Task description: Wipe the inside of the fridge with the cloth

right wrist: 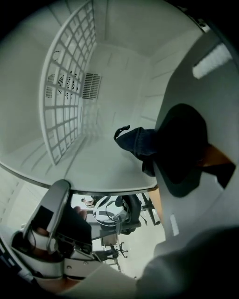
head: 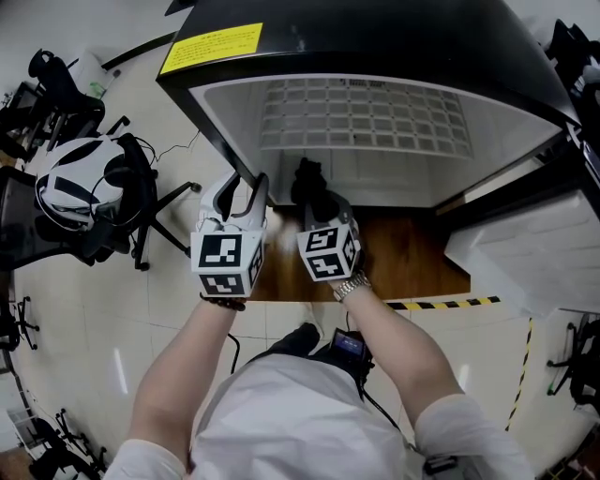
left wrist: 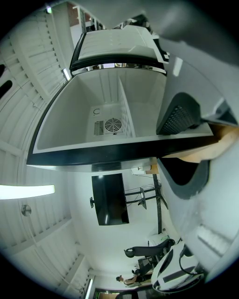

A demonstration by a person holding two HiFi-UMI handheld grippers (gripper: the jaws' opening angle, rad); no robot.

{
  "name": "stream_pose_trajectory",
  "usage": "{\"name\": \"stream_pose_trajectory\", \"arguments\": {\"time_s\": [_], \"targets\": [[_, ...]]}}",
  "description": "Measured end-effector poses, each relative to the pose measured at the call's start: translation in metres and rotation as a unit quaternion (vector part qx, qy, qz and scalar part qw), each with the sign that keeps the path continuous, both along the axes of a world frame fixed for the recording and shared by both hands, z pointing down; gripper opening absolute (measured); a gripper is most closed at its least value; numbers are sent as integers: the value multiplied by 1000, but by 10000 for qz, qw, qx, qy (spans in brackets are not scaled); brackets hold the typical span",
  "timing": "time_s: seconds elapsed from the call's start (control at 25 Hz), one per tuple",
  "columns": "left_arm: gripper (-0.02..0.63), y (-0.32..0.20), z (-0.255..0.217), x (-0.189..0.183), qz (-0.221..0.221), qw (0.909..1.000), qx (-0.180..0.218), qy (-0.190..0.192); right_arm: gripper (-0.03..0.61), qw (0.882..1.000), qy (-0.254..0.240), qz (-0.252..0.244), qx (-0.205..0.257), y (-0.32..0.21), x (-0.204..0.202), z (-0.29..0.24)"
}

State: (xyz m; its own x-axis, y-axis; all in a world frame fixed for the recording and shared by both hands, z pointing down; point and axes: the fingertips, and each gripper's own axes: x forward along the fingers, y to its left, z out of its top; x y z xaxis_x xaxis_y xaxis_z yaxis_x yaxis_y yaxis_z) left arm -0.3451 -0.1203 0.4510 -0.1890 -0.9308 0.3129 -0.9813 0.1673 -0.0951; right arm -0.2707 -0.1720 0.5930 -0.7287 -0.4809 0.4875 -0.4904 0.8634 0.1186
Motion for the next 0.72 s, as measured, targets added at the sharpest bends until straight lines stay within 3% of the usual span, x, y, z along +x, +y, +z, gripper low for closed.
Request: {"name": "stream_pose_trajectory", "arguments": {"time_s": [0.72], "targets": [[147,2,0,-2,6,10000,-67,23,57,9938,281,1071,77,-65,102,-1]]}}
